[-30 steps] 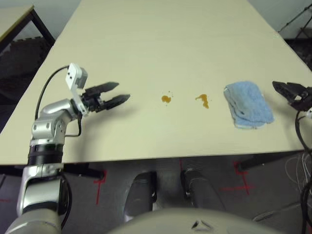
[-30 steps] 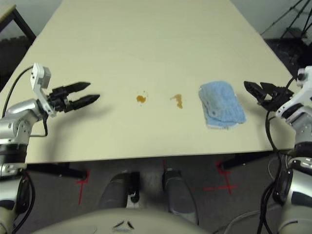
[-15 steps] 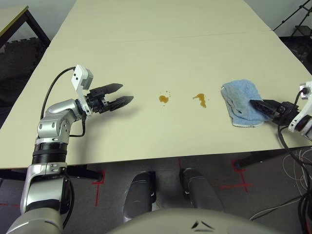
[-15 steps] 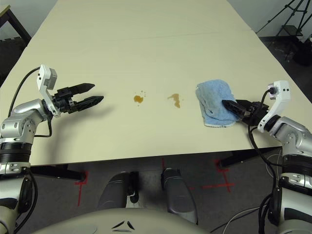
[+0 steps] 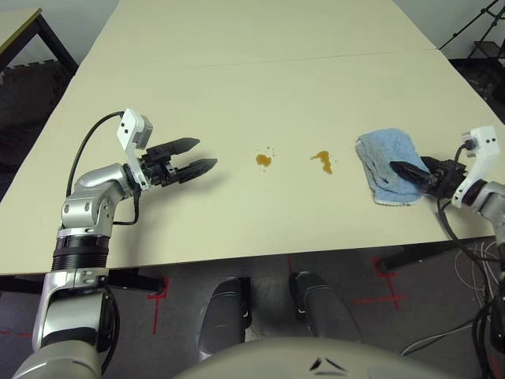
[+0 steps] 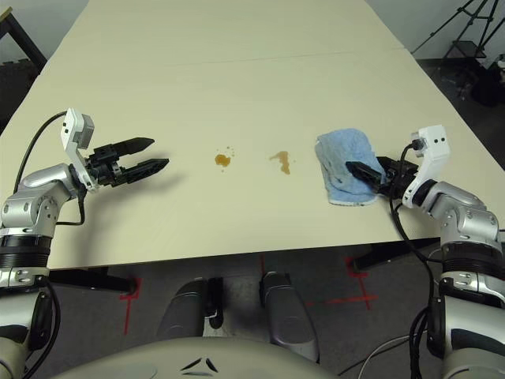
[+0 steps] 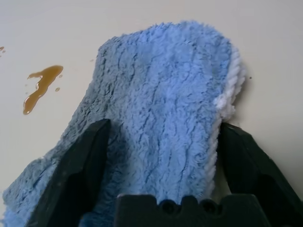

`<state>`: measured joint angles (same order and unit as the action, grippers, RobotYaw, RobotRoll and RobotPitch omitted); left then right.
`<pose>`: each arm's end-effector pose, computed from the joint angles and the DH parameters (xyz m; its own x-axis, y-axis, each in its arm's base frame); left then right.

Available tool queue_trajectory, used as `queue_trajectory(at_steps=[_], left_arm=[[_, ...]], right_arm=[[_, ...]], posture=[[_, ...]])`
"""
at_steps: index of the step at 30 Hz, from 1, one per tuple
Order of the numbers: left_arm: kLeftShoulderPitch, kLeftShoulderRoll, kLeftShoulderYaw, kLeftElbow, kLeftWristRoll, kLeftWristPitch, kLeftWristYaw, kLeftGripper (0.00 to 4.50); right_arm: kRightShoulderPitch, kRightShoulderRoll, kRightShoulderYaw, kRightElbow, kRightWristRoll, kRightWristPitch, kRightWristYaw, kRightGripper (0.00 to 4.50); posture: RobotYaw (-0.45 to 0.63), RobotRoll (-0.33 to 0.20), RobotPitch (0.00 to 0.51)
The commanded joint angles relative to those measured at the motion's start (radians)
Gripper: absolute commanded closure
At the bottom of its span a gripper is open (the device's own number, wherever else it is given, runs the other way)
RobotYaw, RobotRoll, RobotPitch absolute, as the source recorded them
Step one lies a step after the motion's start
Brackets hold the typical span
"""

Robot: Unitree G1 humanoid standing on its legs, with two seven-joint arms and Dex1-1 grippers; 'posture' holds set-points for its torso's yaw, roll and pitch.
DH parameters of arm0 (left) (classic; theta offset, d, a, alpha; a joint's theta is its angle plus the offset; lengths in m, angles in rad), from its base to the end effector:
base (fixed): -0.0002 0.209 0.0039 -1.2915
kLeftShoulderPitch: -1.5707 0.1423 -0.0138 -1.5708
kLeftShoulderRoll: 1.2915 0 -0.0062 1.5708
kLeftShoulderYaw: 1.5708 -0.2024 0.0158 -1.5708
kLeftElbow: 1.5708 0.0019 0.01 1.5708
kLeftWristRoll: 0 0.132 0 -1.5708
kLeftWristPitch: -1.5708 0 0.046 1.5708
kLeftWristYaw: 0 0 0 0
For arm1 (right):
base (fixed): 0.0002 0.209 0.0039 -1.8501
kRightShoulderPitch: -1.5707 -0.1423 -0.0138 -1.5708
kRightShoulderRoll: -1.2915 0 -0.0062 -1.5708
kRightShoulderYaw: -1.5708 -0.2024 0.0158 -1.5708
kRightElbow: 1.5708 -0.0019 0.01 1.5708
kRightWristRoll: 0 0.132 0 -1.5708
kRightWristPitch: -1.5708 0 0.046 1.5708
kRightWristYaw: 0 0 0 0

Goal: Wipe the water off the table with a rag.

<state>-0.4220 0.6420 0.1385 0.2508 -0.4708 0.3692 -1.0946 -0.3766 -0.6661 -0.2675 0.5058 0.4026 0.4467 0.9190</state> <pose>0.2717 0.2961 0.1258 0.6016 -0.7904 -0.1155 0.7922 0.6089 -0.0413 0.2487 -0.3445 0.0880 0.8268 0.4813 -0.2910 -0.4314 0.8747 0.2210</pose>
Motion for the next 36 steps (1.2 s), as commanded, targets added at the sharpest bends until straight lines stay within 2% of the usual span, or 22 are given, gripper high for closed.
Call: queue_trajectory(at_steps=[1,8,10,19,36], left_arm=[[0.007,0.001,-0.005,-0.007,0.008,-0.003,-0.001,0.0],[-0.001,-0.003,-0.007,0.006,0.013,-0.015,0.001,0.0],[-0.002,-0.004,-0.007,0.009,0.014,-0.018,0.001,0.0],[-0.006,-0.004,-0.01,0.019,0.019,-0.03,0.004,0.0],[-0.011,-0.001,-0.008,0.029,0.022,-0.04,0.001,0.0]], right_arm=[[0.033,0.023,0.059,-0.011,-0.018,0.027,0.029,1.33],[0.012,0.02,0.078,0.007,-0.057,-0.038,0.01,3.9],[0.002,0.022,0.07,0.015,-0.058,-0.054,-0.006,4.29],[-0.071,0.103,-0.005,-0.047,-0.021,-0.031,-0.187,4.3],[-0.041,0.297,0.138,-0.238,-0.039,0.13,-0.309,4.3]], posture=[[-0.12,0.0,0.16],[-0.12,0.0,0.155],[-0.12,0.0,0.153],[-0.12,0.0,0.145],[-0.11,0.0,0.145]])
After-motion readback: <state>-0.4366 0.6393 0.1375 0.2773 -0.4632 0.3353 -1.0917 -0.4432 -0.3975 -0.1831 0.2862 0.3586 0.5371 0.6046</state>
